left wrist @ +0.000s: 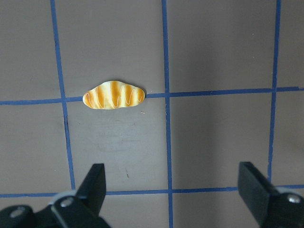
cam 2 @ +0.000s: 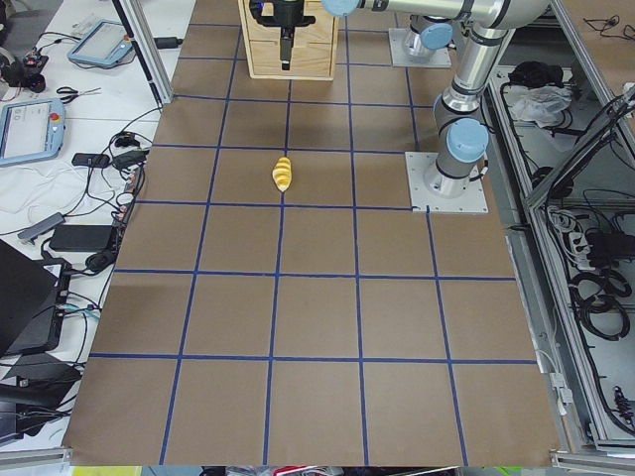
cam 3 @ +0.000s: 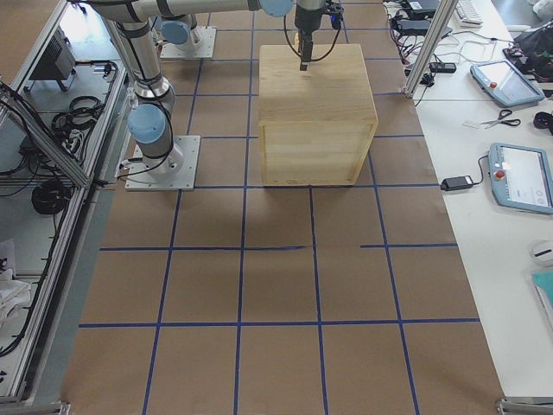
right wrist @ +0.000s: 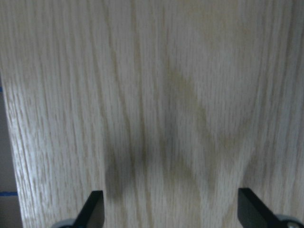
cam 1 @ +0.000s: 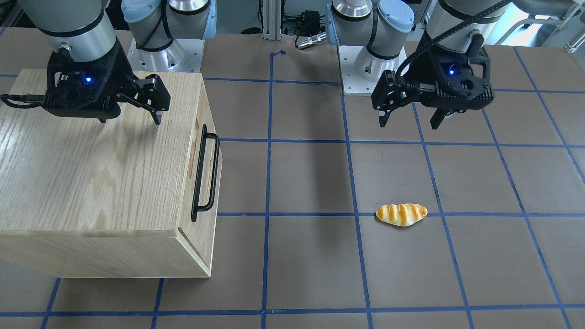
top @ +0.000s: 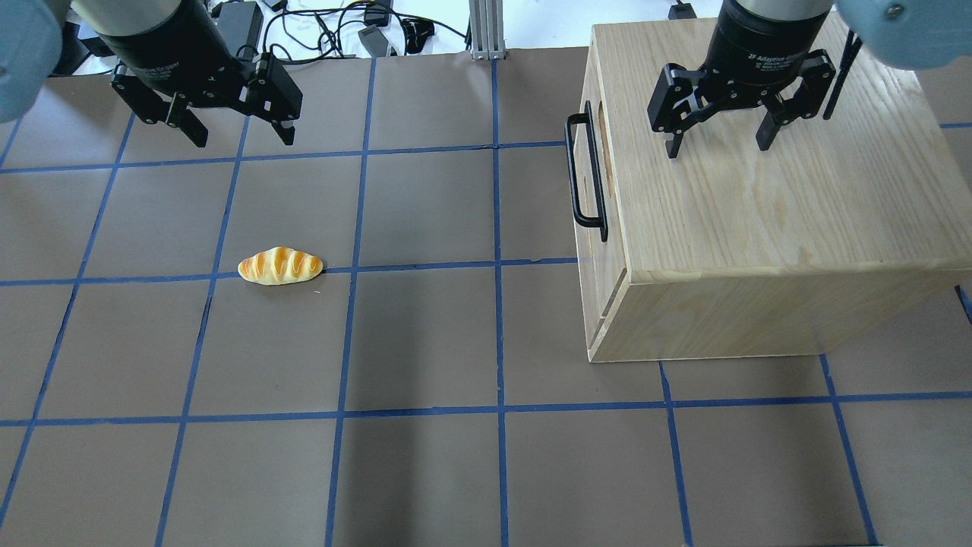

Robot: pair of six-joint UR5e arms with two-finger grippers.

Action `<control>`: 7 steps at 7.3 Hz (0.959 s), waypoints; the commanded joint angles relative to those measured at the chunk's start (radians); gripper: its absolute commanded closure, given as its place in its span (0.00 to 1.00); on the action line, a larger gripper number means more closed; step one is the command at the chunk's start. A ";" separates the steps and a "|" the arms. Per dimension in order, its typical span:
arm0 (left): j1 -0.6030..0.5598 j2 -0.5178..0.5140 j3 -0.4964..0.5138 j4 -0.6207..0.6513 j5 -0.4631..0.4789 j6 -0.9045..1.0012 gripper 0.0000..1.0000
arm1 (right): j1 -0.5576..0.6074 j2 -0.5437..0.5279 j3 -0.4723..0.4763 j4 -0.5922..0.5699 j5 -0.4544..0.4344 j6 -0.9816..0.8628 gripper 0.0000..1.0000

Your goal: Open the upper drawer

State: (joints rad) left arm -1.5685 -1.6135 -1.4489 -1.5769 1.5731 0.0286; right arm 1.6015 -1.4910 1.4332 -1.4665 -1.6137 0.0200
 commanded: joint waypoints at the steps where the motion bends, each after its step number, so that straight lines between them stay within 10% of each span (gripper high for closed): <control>1: 0.001 -0.002 -0.001 0.000 -0.004 -0.003 0.00 | -0.001 0.000 0.000 0.000 0.000 -0.002 0.00; 7: -0.001 -0.003 -0.015 0.011 -0.031 -0.010 0.00 | 0.000 0.000 0.001 0.000 0.000 -0.002 0.00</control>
State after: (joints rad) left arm -1.5691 -1.6167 -1.4610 -1.5738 1.5564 0.0198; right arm 1.6015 -1.4911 1.4330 -1.4665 -1.6138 0.0196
